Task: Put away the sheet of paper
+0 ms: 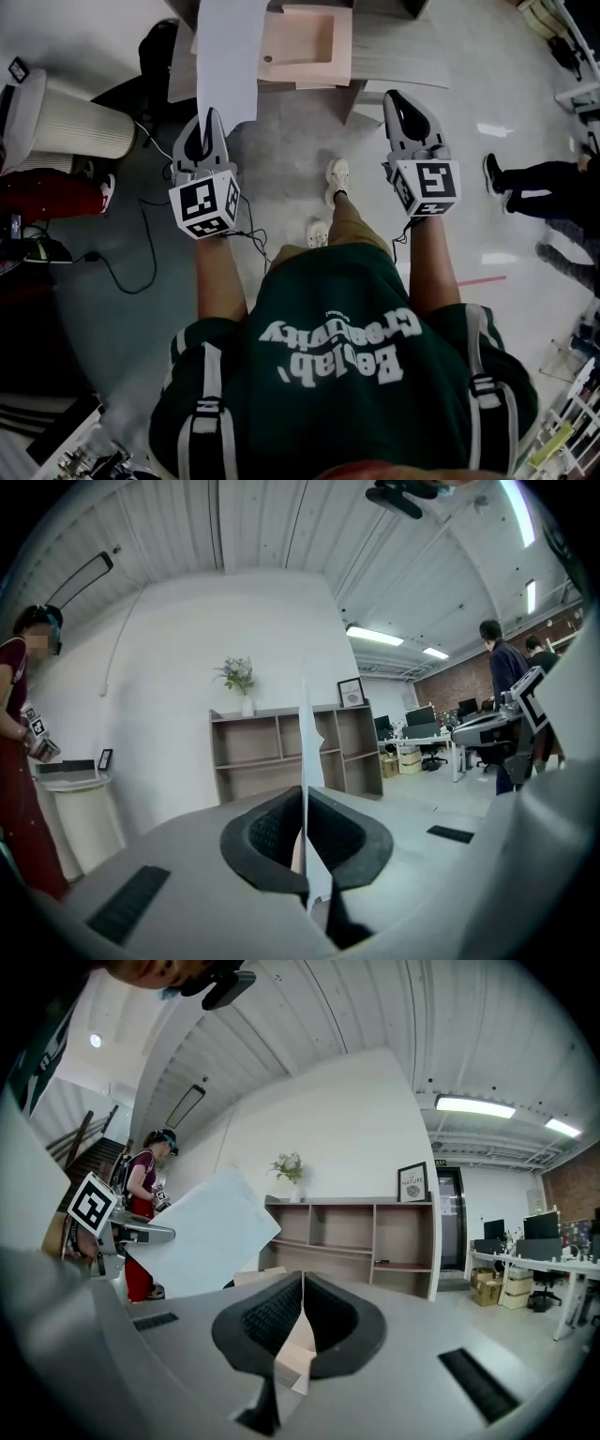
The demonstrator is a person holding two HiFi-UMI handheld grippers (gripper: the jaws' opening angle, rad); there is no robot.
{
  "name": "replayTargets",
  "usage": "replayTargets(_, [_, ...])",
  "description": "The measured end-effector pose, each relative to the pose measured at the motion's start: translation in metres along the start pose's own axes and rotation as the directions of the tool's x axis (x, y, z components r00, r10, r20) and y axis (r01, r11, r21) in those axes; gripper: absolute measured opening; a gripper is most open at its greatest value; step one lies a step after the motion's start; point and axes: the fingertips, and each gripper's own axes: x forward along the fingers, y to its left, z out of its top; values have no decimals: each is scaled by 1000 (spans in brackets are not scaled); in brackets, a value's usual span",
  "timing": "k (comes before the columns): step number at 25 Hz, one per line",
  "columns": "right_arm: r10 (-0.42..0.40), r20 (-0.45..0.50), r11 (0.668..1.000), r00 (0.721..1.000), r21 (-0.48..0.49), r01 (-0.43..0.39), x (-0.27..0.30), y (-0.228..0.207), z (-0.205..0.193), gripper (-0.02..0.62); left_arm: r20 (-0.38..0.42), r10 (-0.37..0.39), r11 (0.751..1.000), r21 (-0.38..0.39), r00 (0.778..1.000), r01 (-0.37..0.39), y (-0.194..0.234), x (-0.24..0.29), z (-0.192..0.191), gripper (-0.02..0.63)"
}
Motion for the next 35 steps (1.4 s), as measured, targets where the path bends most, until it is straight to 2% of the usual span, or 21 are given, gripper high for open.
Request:
replayTargets(2, [3,13,1000,1000,4,-3,-65,-28,21,35,2,3,1000,16,1000,-3,-55,-39,34,18])
replayTargets(6, [-22,79,1000,997,7,22,-255,-92,96,35,38,-10,998,65,999,8,-196,-160,139,18])
replayTargets(8, [-23,100,1000,995,11,22,-314,-117,120,35,40,-7,997,83,999,3,-244,-195,172,18])
replayTargets(9, [-20,106,1000,994,13,18,-325,-129,127,35,36,-2,996,89,999,-1,-259,-198,181,18])
replayTargets(11, [-4,116,1000,993,14,3,-312,-156,130,35,26,13,995,100,1000,-16,-272,-178,187,18])
replayTargets(15, [42,131,999,991,20,-45,-237,-212,129,35,-2,53,992,119,999,-52,-275,-99,185,18])
replayTargets(19, [85,151,996,985,3,-87,-187,-243,140,35,-25,88,989,118,996,-85,-279,-52,187,18])
replayTargets(26, [125,150,992,981,11,-128,-152,-270,137,35,-66,99,988,129,993,-90,-290,-8,181,18])
replayTargets(35, [96,121,994,988,36,-101,-130,-318,116,35,-152,72,991,126,986,-53,-310,50,150,18])
